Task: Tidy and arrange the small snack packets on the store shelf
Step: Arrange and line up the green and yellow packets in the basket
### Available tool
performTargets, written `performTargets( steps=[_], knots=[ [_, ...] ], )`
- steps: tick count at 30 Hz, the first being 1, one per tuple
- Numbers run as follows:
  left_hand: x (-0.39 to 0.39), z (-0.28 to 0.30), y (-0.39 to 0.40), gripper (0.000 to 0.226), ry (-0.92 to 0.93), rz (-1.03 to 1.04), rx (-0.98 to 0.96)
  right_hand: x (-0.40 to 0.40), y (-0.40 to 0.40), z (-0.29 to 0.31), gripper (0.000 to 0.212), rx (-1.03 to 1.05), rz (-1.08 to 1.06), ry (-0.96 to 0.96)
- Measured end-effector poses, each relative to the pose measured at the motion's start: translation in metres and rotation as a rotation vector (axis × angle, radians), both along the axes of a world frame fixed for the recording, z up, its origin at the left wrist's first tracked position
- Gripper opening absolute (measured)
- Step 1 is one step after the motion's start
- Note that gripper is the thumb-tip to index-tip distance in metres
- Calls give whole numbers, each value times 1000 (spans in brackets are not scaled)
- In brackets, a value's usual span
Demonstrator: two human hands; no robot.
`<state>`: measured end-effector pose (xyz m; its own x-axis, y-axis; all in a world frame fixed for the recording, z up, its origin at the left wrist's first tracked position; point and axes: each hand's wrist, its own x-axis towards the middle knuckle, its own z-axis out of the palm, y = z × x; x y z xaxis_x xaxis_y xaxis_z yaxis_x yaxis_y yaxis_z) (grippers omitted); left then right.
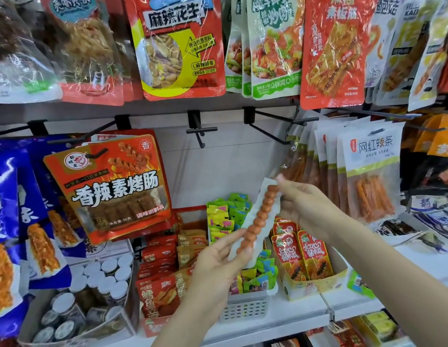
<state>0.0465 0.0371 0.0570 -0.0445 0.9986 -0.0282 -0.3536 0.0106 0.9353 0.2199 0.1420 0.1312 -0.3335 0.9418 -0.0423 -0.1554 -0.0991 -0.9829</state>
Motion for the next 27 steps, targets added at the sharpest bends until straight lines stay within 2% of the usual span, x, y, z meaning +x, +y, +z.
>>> performTargets(
  steps=[3,11,13,16,18,20,23,25,27],
  knots=[
    [-4,-8,-5,42,135,63,41,-1,2,-5,28,35,-53,-8],
    [-8,-8,-6,49,130,75,72,-4,2,-8,24,28,-69,18],
    [-8,-7,-5,51,-1,77,41,-4,2,-8,24,4,-73,71],
    [-8,2,-6,49,-409,-103,-149,-5,1,-6,27,-34,-30,158],
    [-12,6,-6,66,-652,-240,-285,-6,0,-4,28,-38,8,202],
    [-16,9,-5,60,-828,-270,-318,-6,-1,-1,28,-37,47,239],
    [-16,9,-4,33,-764,-231,-248,-5,-3,2,27,-37,95,225],
    [-16,2,-1,32,-631,-189,-209,-4,-2,2,29,-50,76,176],
    [-16,-1,-1,41,-388,-97,-153,-1,0,2,39,-99,64,154]
  ],
)
